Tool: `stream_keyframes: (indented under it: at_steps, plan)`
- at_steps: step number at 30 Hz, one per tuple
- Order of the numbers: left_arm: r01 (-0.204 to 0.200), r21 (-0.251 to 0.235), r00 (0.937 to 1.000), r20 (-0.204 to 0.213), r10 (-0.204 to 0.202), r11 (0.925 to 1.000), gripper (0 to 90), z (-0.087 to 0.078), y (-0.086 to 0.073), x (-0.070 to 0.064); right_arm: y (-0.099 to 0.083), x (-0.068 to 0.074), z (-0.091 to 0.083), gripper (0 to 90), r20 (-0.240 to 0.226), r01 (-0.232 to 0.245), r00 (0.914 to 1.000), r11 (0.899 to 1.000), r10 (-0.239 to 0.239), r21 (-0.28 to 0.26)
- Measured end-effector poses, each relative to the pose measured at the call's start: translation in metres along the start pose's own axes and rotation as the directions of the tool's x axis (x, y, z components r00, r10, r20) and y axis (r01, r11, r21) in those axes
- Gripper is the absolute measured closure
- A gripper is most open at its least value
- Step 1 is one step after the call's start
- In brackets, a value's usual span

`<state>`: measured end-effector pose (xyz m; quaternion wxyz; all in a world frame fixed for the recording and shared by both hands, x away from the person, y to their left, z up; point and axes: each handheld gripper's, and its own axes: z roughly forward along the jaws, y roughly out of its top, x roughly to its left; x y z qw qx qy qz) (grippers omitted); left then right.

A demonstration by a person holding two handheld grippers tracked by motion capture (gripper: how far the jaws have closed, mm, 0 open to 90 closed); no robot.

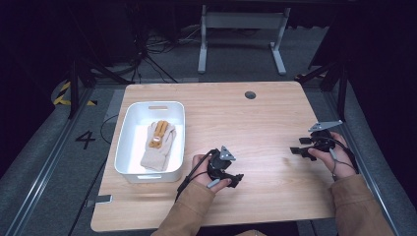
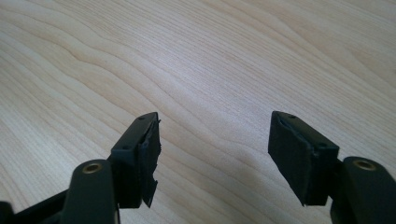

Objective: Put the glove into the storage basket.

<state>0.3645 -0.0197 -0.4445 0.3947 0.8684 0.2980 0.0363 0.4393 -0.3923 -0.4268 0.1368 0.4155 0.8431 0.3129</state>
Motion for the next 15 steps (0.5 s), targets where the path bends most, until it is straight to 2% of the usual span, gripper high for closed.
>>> stream_keyframes:
  at_steps: [4,6,9,15]
  plan:
    - [0.0,0.027,0.9998,0.019,0.0,0.9996,26.8,0.009,-0.005,-0.005,0.0,0.001,0.001,34.2,0.004,0.001,1.0,1.0,-0.001,0.002]
    - [-0.006,0.032,0.9999,0.008,0.006,0.9995,26.4,0.012,-0.007,-0.005,0.0,0.002,0.002,34.1,-0.001,0.004,1.0,1.0,-0.004,0.005]
    - [-0.047,0.066,0.9979,-0.042,0.05,0.9967,25.8,0.013,-0.008,-0.003,0.0,0.001,0.003,33.7,0.002,0.004,1.0,1.0,-0.004,0.004]
    - [-0.034,0.053,0.9985,-0.042,0.036,0.998,24.6,0.01,-0.008,0.0,0.0,0.001,0.004,33.3,0.004,-0.002,1.0,1.0,0.002,0.004]
